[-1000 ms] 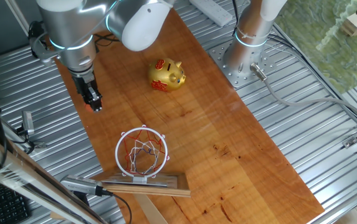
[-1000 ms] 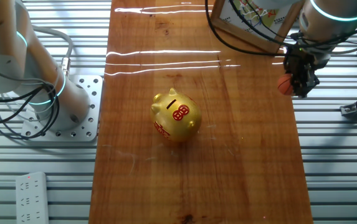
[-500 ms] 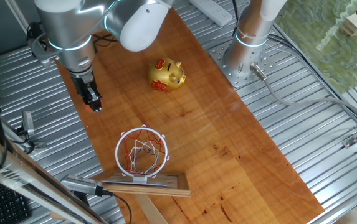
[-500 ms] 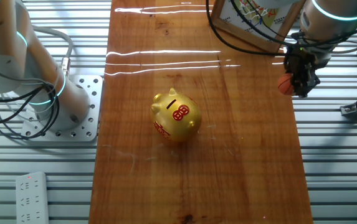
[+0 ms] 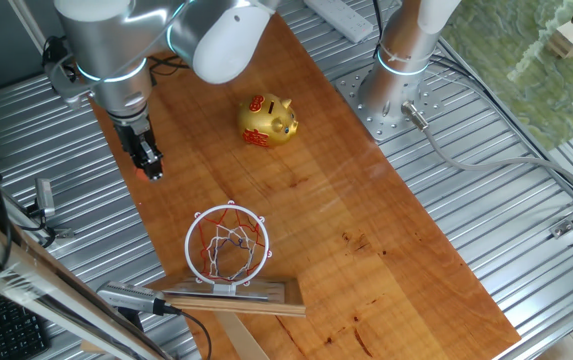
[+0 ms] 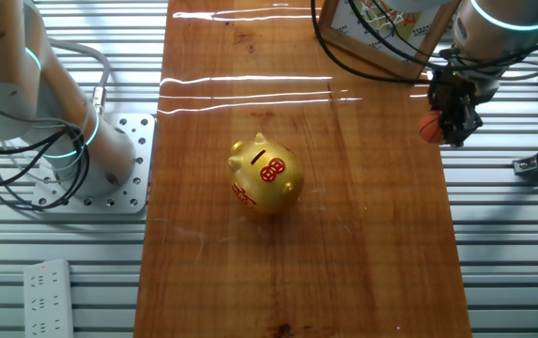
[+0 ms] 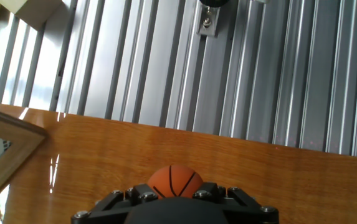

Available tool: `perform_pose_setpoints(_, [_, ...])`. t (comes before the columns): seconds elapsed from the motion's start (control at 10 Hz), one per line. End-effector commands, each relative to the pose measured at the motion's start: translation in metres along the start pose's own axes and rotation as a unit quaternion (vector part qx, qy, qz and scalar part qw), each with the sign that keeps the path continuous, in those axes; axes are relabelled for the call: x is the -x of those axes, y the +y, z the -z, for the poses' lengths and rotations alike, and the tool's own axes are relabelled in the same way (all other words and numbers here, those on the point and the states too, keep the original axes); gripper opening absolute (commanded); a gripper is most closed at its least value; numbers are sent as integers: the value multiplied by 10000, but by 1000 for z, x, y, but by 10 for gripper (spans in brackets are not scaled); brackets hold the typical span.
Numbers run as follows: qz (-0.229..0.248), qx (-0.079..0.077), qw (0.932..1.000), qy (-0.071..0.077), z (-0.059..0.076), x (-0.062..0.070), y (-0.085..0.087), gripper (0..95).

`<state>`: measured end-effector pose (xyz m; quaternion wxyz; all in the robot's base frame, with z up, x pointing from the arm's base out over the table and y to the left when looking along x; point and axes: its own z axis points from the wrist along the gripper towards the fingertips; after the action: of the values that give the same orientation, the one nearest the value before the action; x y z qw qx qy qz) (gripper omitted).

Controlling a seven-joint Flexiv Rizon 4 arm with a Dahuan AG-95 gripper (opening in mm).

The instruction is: Grab a basketball, release it and shoot it into the basket

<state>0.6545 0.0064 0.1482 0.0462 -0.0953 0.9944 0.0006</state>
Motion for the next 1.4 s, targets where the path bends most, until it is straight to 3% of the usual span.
perform_pose_setpoints(0.1, [272, -20, 9996, -42, 0, 0, 0, 0])
perform_pose_setpoints(0.2, [456, -15, 9989, -134, 0, 0, 0, 0])
perform_pose_setpoints(0.3, [358, 51, 9993, -87, 0, 0, 0, 0])
perform_pose_setpoints(0.4, [377, -4, 9992, -106, 0, 0, 0, 0])
perform_pose_setpoints(1.2, [373, 20, 9992, -124, 0, -1, -1, 0])
perform_pose_setpoints(1.4, [444, 106, 9987, -214, 11, -1, -1, 0])
